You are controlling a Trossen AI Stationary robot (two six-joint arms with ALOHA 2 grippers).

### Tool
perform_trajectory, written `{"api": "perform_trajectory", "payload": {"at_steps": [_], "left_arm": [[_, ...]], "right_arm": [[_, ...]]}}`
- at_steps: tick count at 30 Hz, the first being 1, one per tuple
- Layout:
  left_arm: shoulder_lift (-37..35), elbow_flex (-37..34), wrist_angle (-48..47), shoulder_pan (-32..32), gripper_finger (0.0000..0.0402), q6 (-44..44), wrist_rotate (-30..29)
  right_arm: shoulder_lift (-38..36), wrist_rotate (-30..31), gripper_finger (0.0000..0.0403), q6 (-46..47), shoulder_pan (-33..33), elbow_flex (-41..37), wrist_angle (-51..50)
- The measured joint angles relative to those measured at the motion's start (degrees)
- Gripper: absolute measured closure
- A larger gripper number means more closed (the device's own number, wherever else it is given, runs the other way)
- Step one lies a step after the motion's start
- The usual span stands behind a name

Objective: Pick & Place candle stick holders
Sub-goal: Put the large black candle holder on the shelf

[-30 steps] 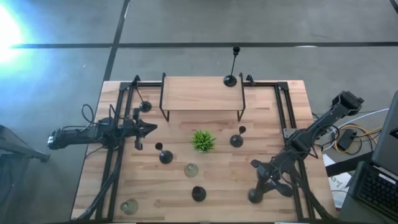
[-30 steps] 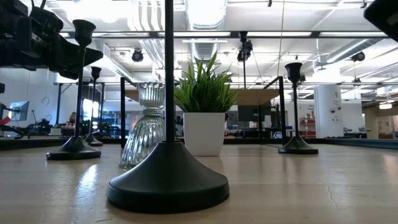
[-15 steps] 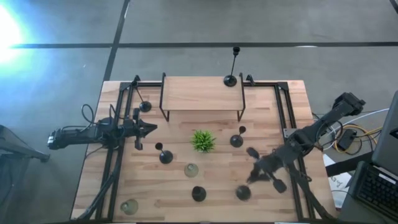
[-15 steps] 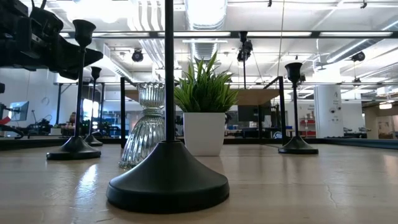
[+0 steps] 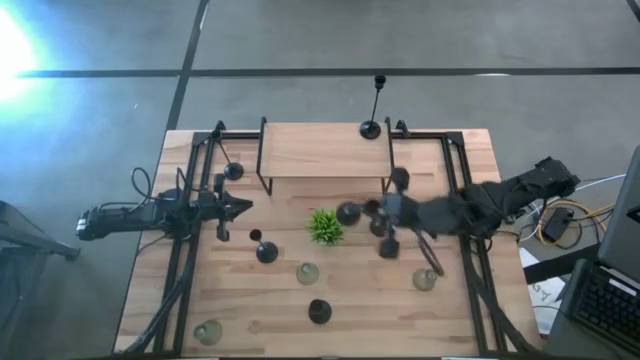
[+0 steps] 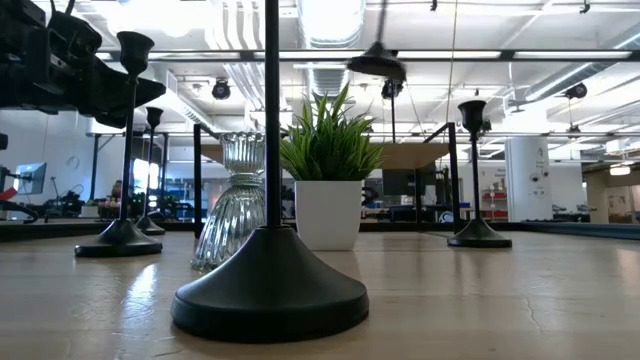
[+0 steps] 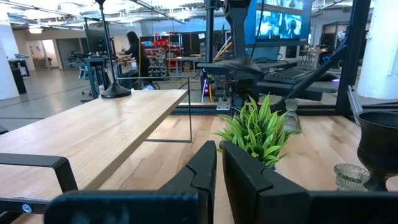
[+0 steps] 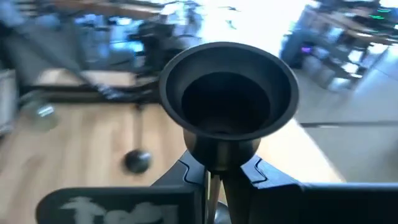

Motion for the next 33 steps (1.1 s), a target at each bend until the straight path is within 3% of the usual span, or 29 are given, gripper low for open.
{"api": "perform_trajectory", "payload": {"at_steps": [7, 15, 24, 33], "left_arm": [[0.0, 0.0, 0.0, 0.0, 0.0369, 0.0, 0.0], [0.0, 0.0, -0.1, 0.0, 0.0369, 0.0, 0.0], [0.0, 0.0, -0.1, 0.0, 0.0369, 0.0, 0.0], [0.0, 0.0, -0.2, 0.0, 0.0369, 0.0, -0.1]], "right_arm": [[6.8, 3.7, 0.0383, 6.0, -13.2, 7.3, -3.4], [11.2, 6.0, 0.0383, 11.3, -23.0, 8.9, -2.1], [14.7, 6.0, 0.0383, 12.8, -29.0, 9.1, 4.9], [17.4, 5.9, 0.0383, 15.9, -32.6, 10.4, 5.0]]}}
